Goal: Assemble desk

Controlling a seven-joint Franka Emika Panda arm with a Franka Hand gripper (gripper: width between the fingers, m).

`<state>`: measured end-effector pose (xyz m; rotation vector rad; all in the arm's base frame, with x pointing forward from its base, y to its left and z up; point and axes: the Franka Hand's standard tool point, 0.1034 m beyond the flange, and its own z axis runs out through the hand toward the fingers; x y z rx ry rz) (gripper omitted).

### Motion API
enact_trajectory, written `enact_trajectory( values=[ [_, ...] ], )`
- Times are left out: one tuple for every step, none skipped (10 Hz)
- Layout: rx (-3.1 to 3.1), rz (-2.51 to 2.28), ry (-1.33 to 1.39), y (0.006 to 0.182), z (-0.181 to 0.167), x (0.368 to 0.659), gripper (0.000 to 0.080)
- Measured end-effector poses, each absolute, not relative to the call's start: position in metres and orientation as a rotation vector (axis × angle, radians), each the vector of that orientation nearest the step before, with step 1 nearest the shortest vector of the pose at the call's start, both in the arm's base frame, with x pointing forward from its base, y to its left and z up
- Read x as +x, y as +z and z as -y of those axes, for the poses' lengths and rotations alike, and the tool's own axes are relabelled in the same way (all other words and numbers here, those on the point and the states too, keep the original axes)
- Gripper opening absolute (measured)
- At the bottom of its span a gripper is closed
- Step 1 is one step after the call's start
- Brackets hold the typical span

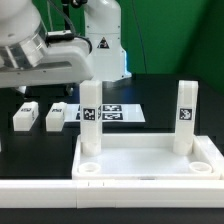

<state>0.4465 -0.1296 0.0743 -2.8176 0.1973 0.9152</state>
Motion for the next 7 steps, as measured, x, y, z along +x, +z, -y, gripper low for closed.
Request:
enact_trajectory(
  values=[
    [-2.791, -0.173, 1.005, 0.06, 0.123, 0.436, 0.0648],
    [-2.746, -0.143, 1.122, 0.05, 0.121, 0.424, 0.0648],
    [-2.679, -0.124, 1.238, 0.052, 0.121, 0.415, 0.0648],
    [-2.653, -0.121, 1.282, 0.051, 0.12, 0.414, 0.0648],
    [-2.645, -0.12, 1.299, 0.048, 0.12, 0.414, 0.0648],
    [-2.645, -0.121, 1.299, 0.048, 0.12, 0.413, 0.0648],
    [-2.644, -0.121, 1.3, 0.048, 0.12, 0.413, 0.0648]
  ],
)
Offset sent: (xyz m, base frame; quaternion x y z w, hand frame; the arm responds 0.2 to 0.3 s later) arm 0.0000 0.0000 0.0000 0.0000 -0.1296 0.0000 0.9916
